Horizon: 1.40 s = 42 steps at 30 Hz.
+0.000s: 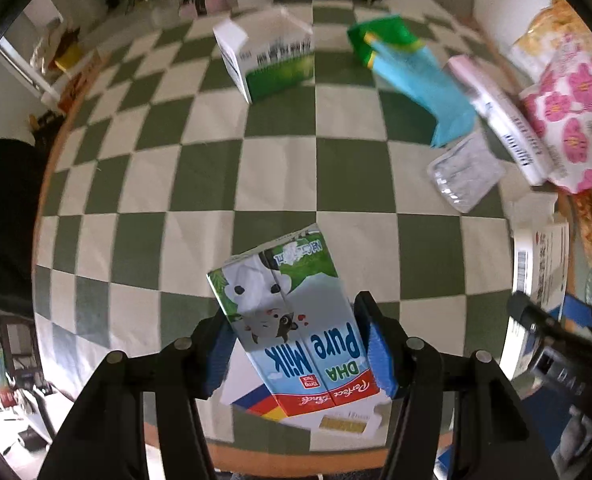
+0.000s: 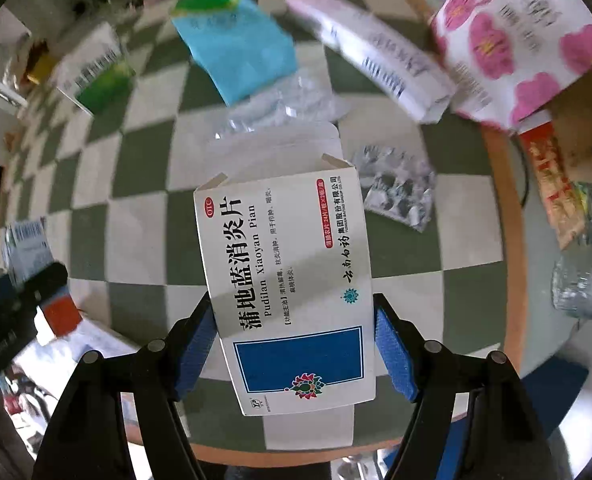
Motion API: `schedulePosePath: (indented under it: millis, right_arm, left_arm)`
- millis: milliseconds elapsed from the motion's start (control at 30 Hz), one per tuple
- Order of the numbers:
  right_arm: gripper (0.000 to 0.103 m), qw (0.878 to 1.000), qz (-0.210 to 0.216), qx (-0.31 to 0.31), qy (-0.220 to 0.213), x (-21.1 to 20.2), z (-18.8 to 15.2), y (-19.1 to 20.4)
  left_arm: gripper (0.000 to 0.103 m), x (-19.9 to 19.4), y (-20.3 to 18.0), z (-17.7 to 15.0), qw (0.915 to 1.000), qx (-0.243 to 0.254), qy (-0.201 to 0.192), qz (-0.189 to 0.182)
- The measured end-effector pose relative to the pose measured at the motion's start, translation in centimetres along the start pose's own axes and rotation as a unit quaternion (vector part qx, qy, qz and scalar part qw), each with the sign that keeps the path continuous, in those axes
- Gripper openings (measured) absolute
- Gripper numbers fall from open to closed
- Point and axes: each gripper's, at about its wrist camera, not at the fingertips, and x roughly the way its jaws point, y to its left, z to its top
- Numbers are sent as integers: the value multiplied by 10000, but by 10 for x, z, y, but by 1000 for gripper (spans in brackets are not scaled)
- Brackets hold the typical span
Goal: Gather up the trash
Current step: 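Carry the medicine box with the right tool while the left tool carries the milk carton to the bin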
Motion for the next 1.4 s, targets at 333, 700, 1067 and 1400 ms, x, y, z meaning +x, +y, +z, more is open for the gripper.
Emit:
schedulePosePath:
  millis: [333,700,1067,1400]
  right_arm:
    - [76,9948,472,289,-855,-75,-45,17]
    - [76,9911,739,758,-813,-91,-199,92]
    - [76,9794,1246,1378,787,85,-317,122]
    - [76,9706,1248,1441,1470,309,-340,124]
  left_arm:
    - [55,-78,54,-54,9953,345,-831,-366]
    - [55,-87,137,-167,9935,694,-746,-509]
    - [55,95,188,-266,9882,-233,1100,-1041]
    - [60,321,197,-292,9636,-859,1944,-1625]
